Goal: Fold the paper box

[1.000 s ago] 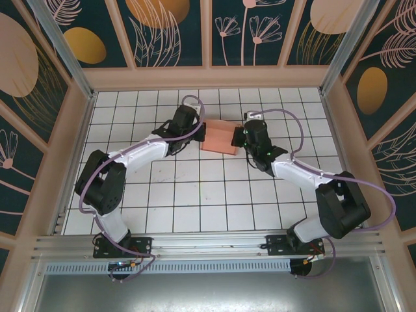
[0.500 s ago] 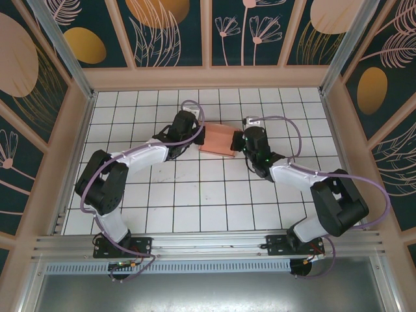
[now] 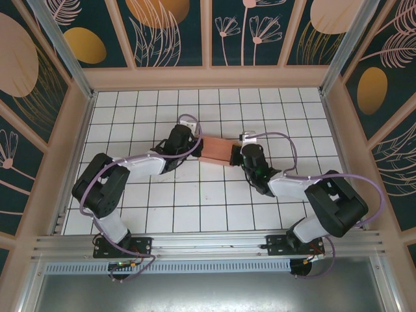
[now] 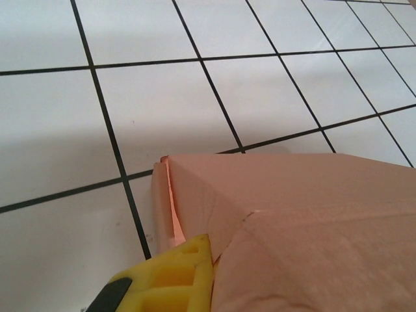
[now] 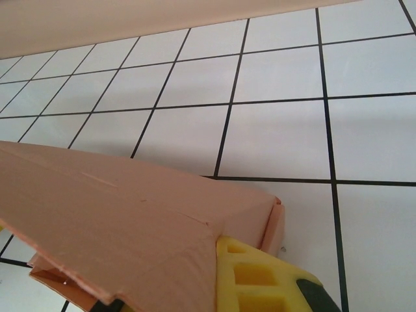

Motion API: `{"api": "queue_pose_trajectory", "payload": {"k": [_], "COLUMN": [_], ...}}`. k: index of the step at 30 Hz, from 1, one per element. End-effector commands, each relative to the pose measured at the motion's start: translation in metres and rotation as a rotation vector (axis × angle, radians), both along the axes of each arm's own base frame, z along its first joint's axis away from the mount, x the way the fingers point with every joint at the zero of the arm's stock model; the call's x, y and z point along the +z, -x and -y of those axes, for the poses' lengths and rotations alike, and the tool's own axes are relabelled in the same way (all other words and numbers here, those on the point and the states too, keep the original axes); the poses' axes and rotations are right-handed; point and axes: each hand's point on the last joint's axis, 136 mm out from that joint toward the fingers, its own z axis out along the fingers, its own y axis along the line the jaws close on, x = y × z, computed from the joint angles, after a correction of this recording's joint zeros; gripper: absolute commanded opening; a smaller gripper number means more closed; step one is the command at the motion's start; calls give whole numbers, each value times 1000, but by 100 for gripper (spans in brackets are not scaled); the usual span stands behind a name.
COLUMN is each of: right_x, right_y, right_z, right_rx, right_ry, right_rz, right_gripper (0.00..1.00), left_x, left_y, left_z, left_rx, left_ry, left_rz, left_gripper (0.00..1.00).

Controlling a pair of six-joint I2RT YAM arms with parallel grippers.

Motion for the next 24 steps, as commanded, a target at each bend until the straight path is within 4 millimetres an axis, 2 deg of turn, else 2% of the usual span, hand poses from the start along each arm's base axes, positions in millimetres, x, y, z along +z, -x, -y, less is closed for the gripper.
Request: {"api": "queue_pose_trajectory", "payload": {"k": [1,6,13,16,19,21,24], "right_x": [-6,-28,-27,-19,0,19,46], "right_y": [3,3,4,5,9,14,23], "right_z": [4,4,7,7,7,6,5], "right_rx": [-29,-43,-50,-45,-23,4,51], "right_ry": [26,34,35,37,7,-26,-62], "right_rz": [41,15,20,38,85,137,213], "right_gripper": [0,0,0,0,15,33,53], "left_x": [-16,-34,-40,-42,-43,-45,-45], "left_y": [16,22,22,22,23,23,22], "left_z": [-4,-8,-11,-13,-18,-20,-19], "left_rx": [8,15,29,42,56,59,56], "left_ry": [40,13,-29,-35,-43,-55,-67], "left_rz": [-61,-82,-86,-86,-75,-73,-67], "left_gripper": [0,0,0,0,0,0,0]}}
